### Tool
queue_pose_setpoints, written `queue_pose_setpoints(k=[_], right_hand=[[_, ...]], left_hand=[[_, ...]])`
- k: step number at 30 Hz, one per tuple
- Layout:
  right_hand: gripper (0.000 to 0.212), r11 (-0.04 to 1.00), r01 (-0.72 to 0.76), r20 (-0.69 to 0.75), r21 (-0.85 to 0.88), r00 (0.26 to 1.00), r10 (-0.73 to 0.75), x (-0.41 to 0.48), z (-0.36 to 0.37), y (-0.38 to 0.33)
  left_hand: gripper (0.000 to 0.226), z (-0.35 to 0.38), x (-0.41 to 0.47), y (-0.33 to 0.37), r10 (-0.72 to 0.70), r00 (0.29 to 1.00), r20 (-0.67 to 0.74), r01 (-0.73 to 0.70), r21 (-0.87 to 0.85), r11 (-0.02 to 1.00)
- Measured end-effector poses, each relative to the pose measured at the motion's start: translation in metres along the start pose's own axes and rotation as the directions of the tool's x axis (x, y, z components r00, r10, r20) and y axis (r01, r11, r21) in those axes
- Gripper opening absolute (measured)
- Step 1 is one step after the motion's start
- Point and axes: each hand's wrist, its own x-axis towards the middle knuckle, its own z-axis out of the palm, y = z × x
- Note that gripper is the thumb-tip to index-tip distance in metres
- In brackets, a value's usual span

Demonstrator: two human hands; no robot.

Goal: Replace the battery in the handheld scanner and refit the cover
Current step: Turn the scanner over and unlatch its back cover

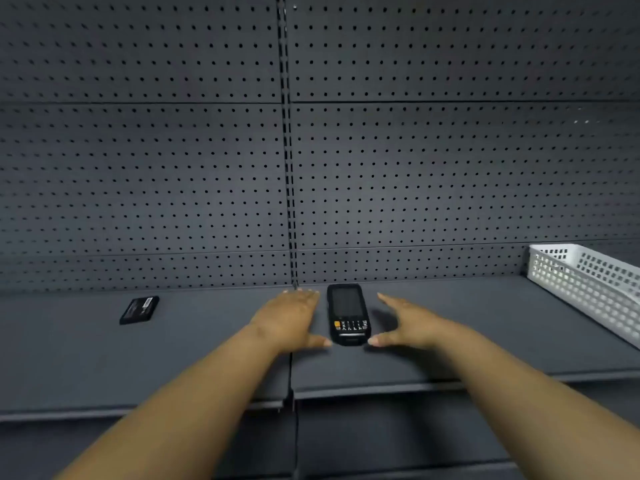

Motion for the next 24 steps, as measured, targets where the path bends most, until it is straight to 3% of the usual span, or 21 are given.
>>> queue_pose_setpoints(k=[10,24], right_hand=[[0.103,1.000,-0.018,0.131,0.005,0.991,0.017,0.039,0.004,0.006],[0.099,0.996,0.086,0.214,0.034,0.972,-0.091,0.061,-0.002,0.013]], left_hand=[[0.105,0.020,0.053,-0.012,0.124,0.987,0.106,-0.116,-0.081,0.990],[0.104,0.031,0.074,-0.016,0.106,0.985,0.138,-0.056,-0.326,0.944]])
